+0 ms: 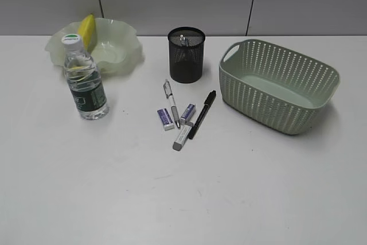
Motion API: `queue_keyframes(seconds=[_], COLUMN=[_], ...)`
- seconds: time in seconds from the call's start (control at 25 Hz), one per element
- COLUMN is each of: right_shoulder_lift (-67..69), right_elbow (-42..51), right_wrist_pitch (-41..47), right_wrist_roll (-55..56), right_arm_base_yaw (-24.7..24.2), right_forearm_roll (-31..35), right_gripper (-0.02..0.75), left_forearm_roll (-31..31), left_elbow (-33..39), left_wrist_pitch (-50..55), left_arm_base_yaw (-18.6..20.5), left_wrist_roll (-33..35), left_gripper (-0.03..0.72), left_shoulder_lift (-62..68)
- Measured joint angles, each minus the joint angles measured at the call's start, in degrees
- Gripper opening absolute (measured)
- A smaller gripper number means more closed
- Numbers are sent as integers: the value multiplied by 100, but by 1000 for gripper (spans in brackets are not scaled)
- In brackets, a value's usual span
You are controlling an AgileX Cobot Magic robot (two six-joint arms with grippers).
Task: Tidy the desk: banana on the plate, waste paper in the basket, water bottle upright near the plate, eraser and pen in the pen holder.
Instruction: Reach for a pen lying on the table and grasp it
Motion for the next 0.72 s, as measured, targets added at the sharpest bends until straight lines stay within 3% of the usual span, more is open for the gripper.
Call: queue_keyframes(seconds=[0.48, 0.72], right_shoulder_lift=[-3265, -3349], right_elbow=[546, 558], right_wrist_pitch=[192, 210], right_wrist_roll=[-56, -171], right_arm_base_yaw=[0, 0], right_forearm_roll=[7, 95], right_gripper=[467, 465], left_forearm_roll=[-140, -1570], left_elbow=[-13, -422], left_wrist_pitch=[-38, -1210], left_arm_base_yaw=[0, -5], left_wrist_roll=[108, 754], left_gripper=[382, 382], left_shoulder_lift=[395, 2307])
